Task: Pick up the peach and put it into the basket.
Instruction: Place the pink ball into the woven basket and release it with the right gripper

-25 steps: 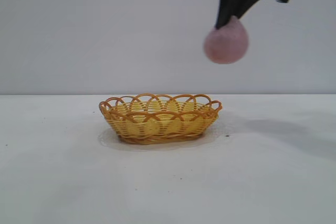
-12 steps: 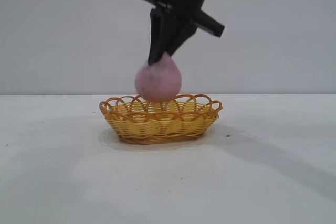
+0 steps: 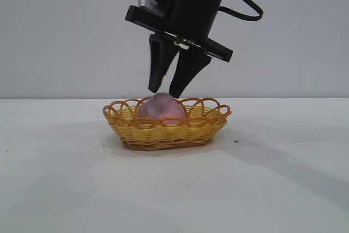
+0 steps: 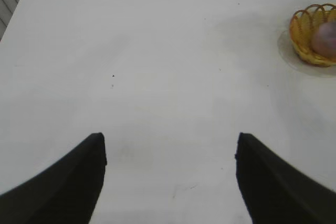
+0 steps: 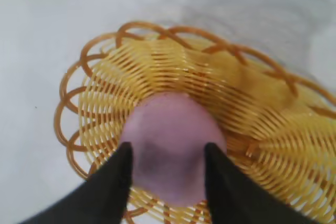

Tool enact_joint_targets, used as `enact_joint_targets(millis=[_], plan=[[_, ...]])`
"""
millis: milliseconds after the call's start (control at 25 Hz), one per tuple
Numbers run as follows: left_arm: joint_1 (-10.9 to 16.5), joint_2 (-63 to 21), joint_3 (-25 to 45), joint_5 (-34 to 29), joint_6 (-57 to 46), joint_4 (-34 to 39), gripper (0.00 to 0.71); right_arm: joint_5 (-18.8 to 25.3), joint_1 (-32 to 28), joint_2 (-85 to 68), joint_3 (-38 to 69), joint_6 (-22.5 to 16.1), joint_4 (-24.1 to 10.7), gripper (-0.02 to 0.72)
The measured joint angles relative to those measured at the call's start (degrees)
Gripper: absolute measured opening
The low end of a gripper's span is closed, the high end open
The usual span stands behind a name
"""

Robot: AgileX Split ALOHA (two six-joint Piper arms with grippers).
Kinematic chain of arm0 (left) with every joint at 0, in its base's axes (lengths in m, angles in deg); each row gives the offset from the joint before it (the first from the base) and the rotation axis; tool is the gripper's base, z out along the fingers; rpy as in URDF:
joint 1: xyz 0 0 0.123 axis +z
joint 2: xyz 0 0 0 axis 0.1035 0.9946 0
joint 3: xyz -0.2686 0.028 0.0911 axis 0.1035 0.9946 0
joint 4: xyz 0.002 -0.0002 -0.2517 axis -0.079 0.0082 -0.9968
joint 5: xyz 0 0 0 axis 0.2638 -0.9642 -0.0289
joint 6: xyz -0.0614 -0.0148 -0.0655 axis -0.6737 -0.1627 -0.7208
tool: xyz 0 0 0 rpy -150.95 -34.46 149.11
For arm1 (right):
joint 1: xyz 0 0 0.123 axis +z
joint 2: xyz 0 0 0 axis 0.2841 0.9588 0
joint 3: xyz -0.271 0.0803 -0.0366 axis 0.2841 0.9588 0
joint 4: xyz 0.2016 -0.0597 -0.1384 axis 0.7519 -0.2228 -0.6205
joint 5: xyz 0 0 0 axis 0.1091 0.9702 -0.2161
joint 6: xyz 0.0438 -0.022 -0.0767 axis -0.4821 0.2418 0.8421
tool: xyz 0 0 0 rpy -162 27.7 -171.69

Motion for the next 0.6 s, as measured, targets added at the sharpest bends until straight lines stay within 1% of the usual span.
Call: enact_joint_targets(millis=[80,120,160,240,280,320,440,600], plan=[[0.0,0.0,0.0,0.0,0.0,0.0,0.461,-0.1,0.0,0.0,0.0,-0.1,-1.0,0.48],[0.0,0.0,0.0,0.0,0.0,0.0,0.461,-0.1,0.0,0.0,0.0,-0.2,-1.9,0.498],[0.0,0.0,0.0,0.0,0.0,0.0,0.461,-0.1,0.0,0.0,0.0,-0.2,-2.6,0.485],[0.0,0.0,0.0,0.0,0.0,0.0,0.461,-0.1,-0.3,-0.2,0.0,-0.2,-3.6,0.485],[0.0,0.0,0.0,0.0,0.0,0.0,0.461,-0.1,-0.7,-0.5,0.0,-0.2,-3.9,0.526],[0.0,0.0,0.0,0.0,0.0,0.0,0.461,-0.1,-1.5,-1.0,0.0,-0.2,-4.0,0.511],[0.0,0.0,0.0,0.0,0.0,0.0,0.461,-0.1,-4.3,-2.6,0.0,-0.2,-4.9,0.511],[0.0,0.0,0.0,0.0,0.0,0.0,0.461,0.1,-9.9,-4.2,0.0,-0.2,-6.9,0.511]])
